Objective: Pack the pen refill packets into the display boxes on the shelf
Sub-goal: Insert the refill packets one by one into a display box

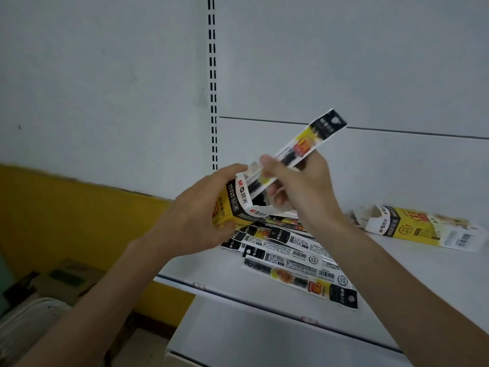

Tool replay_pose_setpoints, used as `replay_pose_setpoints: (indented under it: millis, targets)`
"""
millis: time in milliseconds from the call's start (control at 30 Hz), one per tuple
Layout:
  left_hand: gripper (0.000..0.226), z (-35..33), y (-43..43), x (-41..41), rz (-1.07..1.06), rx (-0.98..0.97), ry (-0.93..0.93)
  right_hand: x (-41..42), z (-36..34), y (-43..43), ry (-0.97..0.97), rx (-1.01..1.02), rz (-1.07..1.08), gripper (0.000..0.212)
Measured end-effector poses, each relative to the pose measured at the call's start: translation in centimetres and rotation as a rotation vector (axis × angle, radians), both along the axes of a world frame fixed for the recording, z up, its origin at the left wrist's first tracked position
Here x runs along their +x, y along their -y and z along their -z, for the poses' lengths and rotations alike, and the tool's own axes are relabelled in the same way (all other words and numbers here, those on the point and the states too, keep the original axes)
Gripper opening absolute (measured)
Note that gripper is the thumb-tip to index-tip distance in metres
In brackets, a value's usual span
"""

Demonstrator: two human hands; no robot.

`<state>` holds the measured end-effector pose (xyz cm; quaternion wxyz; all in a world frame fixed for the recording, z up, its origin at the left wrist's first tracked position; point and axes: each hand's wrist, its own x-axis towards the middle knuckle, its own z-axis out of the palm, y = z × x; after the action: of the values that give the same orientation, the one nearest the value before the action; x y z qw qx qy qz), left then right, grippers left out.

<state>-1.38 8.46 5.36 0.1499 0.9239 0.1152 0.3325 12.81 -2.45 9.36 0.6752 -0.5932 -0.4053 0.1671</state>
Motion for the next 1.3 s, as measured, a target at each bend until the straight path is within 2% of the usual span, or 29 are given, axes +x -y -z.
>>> replay_pose_setpoints:
  millis: [67, 133, 167, 233, 300, 367, 433, 500, 567, 600, 800, 900, 967, 1033, 1100, 1200, 1300]
  targets:
    - [0.08, 0.1, -0.2, 0.1, 0.02, 0.019, 0.021, -0.4, -0.1, 0.3, 0.143, -0.188, -0.057, 0.04]
    - [0.077, 0.2, -0.3, 0.1, 0.018, 0.033, 0.031, 0.1, -0.8, 0.9, 0.089, -0.201, -0.092, 0.048]
    - [0.076, 0.3, -0.4, 0.1, 0.012, 0.041, 0.036, 0.6, -1.2, 1.3, 0.032, -0.152, -0.098, 0.044]
    - [0.073, 0.5, -0.5, 0.2, 0.009, 0.06, 0.04, 1.0, -1.4, 1.8, -0.002, -0.068, -0.116, 0.024]
    - [0.069, 0.6, -0.5, 0.4, 0.017, 0.082, 0.038, 1.0, -0.4, 1.7, 0.132, -0.063, -0.143, 0.005]
    - [0.066, 0.5, -0.5, 0.5, 0.021, 0.09, 0.029, 1.4, 1.2, 1.4, 0.327, -0.055, -0.076, 0.005]
    - [0.064, 0.4, -0.4, 0.4, 0.019, 0.087, 0.035, 2.8, 2.6, 1.3, 0.522, -0.074, 0.093, 0.008]
    - [0.062, 0.4, -0.6, 0.2, 0.027, 0.093, 0.041, 4.9, 4.2, 1.6, 0.68, -0.29, 0.162, 0.001]
    - [0.063, 0.5, -0.9, 0.0, 0.017, 0.103, 0.028, 6.4, 6.2, 2.0, 0.809, -0.626, 0.082, 0.017]
    - [0.063, 0.6, -1.0, 0.0, 0.006, 0.103, 0.02, 6.9, 7.0, 2.0, 0.856, -0.731, 0.033, 0.023]
    - [0.062, 0.8, -0.9, 0.1, 0.068, 0.131, 0.03, 6.9, 7.2, 2.1, 1.05, -0.788, 0.02, 0.032]
    - [0.055, 0.8, -0.7, 0.0, 0.089, 0.117, 0.032, 6.9, 5.7, 2.7, 0.858, -0.726, 0.021, 0.026]
    - [0.059, 0.8, -0.9, 0.0, 0.08, 0.121, 0.02, 7.1, 3.5, 3.4, 0.754, -0.6, 0.086, 0.016]
    - [0.065, 0.9, -1.0, 0.1, 0.045, 0.138, 0.017, 7.3, 0.9, 4.1, 0.627, -0.313, 0.254, 0.01]
    - [0.07, 1.0, -0.9, 0.3, 0.002, 0.135, 0.034, 6.9, -1.5, 4.8, 0.405, 0.043, 0.371, 0.009]
    - [0.077, 1.1, -0.6, 0.6, -0.028, 0.096, 0.044, 6.0, -3.3, 5.0, 0.107, 0.332, 0.305, 0.016]
    - [0.08, 1.1, -0.5, 0.8, -0.038, 0.064, 0.027, 5.0, -3.4, 4.3, -0.056, 0.399, 0.231, 0.015]
